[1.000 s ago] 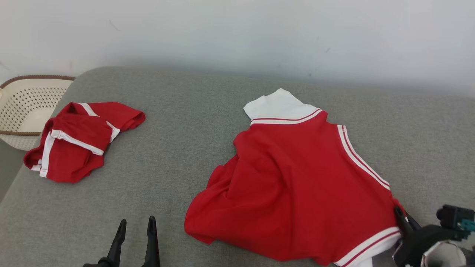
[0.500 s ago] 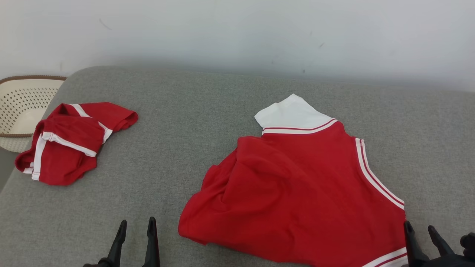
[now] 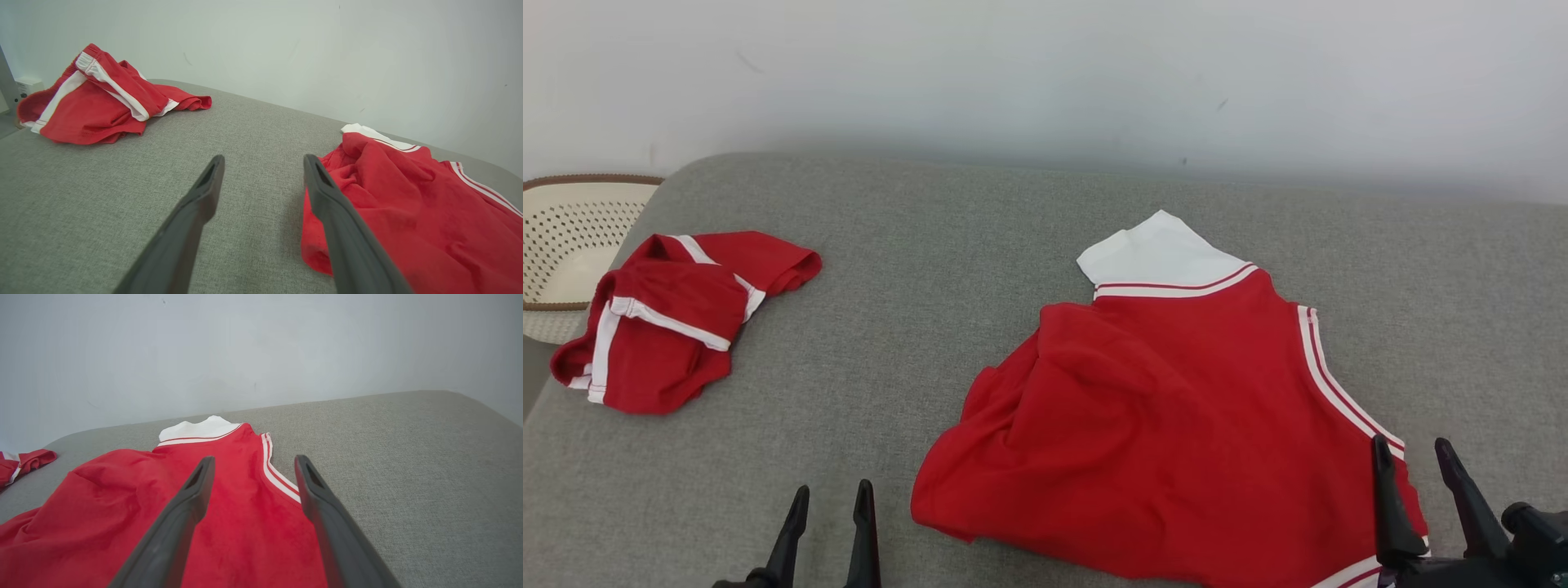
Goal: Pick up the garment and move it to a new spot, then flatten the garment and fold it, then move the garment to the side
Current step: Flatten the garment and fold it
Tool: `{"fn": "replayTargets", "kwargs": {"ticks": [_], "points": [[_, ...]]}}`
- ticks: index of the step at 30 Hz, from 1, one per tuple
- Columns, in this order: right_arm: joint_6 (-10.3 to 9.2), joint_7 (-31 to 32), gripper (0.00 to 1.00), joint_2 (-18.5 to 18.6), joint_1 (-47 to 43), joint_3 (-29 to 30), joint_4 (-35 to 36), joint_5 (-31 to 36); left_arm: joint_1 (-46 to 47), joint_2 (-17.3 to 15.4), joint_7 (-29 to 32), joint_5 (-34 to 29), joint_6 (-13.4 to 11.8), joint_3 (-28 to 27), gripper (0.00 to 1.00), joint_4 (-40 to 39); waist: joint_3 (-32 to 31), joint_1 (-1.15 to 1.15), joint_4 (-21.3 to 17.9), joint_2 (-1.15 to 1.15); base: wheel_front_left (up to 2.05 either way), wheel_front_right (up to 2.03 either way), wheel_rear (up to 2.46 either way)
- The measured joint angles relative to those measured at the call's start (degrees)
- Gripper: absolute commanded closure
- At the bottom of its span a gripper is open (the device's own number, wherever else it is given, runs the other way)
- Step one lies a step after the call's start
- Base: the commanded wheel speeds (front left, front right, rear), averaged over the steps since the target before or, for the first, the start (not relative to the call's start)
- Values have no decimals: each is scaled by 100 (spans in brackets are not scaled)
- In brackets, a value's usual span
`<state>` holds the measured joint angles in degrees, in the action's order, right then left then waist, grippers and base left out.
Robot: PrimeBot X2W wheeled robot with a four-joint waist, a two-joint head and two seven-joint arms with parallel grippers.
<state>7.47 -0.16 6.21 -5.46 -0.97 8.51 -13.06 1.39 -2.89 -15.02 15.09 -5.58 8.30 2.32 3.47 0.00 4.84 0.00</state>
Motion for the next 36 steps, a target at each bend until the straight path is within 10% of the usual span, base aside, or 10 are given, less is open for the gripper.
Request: {"fn": "replayTargets", "kwargs": {"ticks": [27, 28, 29, 36], "points": [[1, -555, 0, -165, -91, -725, -405, 294, 487, -60, 0, -346, 478, 355, 0, 1592, 65, 0, -628, 0, 0, 0, 0], [1, -567, 0, -165, -85, -745, -419, 293, 538, -62, 1, -296, 530, 358, 35, 1704, 75, 0, -660, 0, 0, 0, 0], [1, -569, 0, -166, -75, -748, -428, 293, 584, -58, 16, -224, 605, 360, 100, 1815, 83, 0, -692, 0, 0, 0, 0], [1, -625, 0, -191, -9, -762, -567, 250, 1098, -193, 21, -153, 857, 423, 100, 1784, 91, 0, -830, 0, 0, 0, 0]]}}
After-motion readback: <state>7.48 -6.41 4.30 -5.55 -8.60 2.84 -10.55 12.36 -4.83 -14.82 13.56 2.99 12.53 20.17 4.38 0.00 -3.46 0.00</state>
